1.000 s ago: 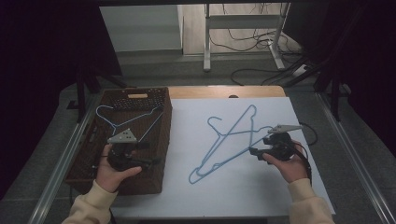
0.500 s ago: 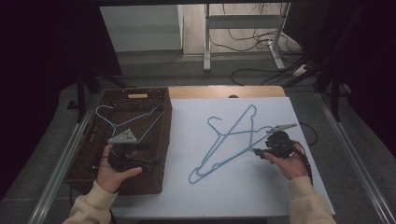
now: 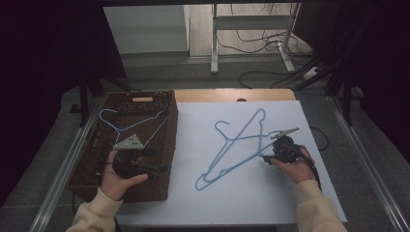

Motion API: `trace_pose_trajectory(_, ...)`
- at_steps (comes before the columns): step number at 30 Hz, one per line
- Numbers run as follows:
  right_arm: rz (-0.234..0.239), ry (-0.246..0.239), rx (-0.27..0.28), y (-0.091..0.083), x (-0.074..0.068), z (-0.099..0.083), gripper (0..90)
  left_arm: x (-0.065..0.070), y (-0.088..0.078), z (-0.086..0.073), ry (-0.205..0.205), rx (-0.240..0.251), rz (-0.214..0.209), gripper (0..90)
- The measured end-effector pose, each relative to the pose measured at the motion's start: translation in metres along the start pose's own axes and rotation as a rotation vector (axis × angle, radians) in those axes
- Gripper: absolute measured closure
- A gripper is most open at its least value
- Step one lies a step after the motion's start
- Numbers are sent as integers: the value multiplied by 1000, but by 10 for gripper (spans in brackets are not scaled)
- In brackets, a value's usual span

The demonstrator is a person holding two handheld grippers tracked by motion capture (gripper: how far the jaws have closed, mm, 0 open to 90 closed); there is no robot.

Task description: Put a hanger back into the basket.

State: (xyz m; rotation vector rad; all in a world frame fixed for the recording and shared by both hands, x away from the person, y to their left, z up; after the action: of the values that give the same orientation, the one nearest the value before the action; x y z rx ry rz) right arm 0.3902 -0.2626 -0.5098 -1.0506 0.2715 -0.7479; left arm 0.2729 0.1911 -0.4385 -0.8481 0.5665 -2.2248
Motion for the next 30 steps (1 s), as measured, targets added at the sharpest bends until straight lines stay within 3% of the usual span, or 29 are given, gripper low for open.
trace_pose_trajectory(5,2,-9,-12,2,2,0,489,0,0,0,-1,1,1,195)
trace_pose_trajectory(12,15,-56,-71,9,-1,4,599,0,0,0,1,-1,1,196)
trace_pose_trajectory(22,58,-68,-88,10,-2,7,749,0,0,0,1,-1,2,196)
trace_pose_trajectory(24,64,-85,-96,9,-3,8,808,0,0,0,2,0,2,196)
trace_pose_trajectory(30,84,-128,-98,8,-6,8,855,0,1,-1,4,-2,2,197)
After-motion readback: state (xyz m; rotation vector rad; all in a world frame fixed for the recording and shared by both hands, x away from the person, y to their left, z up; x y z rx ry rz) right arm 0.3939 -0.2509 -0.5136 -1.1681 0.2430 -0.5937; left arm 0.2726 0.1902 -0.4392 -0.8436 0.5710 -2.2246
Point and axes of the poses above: each handheld gripper's, and its own axes: y roughly forward along the jaws, z roughly out of its top, x roughly to its right, the point moved 2 cm from there along y, roughly forward along the jaws, and after that the axes turned 13 degrees about -y, right-handed, at the moved point
